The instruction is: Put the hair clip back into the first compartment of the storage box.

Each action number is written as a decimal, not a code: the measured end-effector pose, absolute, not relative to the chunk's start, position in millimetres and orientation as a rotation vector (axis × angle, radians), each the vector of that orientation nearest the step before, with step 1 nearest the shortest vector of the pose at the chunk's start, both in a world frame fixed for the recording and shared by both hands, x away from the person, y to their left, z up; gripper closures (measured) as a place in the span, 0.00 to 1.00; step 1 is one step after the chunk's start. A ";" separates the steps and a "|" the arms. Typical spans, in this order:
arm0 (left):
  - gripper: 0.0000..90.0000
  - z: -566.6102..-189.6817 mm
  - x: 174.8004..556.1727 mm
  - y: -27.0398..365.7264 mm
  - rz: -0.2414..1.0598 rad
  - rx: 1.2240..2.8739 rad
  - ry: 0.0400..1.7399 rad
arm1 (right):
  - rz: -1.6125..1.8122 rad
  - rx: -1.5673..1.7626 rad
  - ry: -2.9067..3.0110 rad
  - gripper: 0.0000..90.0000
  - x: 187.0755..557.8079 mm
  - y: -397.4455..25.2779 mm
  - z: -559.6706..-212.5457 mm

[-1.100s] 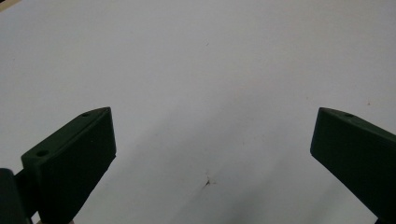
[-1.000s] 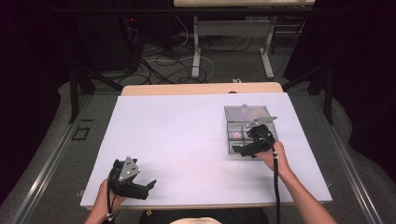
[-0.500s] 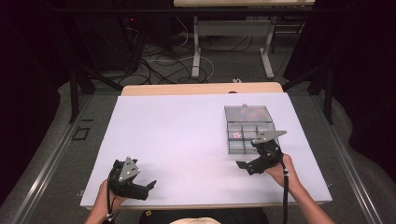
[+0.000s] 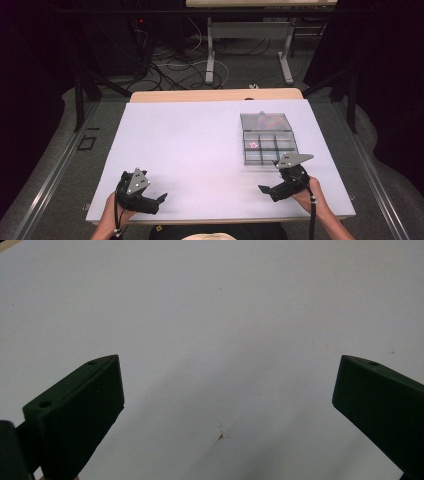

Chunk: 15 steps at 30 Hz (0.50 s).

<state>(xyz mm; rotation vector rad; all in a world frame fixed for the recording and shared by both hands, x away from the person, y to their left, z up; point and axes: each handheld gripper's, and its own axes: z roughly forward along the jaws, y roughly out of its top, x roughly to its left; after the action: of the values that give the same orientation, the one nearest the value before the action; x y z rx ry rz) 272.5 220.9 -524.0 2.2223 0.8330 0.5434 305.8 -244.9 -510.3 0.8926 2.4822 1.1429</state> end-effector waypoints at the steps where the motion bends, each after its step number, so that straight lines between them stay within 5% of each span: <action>1: 0.00 -524.0 272.5 220.9 0.544 2.222 0.833 | 1.145 0.894 2.486 0.00 304.3 -246.4 -511.3; 15: 0.00 -525.2 272.9 220.2 0.542 2.219 0.835 | 1.134 0.904 2.462 0.00 284.0 -264.1 -518.7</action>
<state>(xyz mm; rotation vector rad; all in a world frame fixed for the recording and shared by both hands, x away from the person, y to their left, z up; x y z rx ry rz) 272.9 220.2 -525.2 2.2188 0.8351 0.5419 284.0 -264.1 -518.7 0.9045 2.4618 1.1342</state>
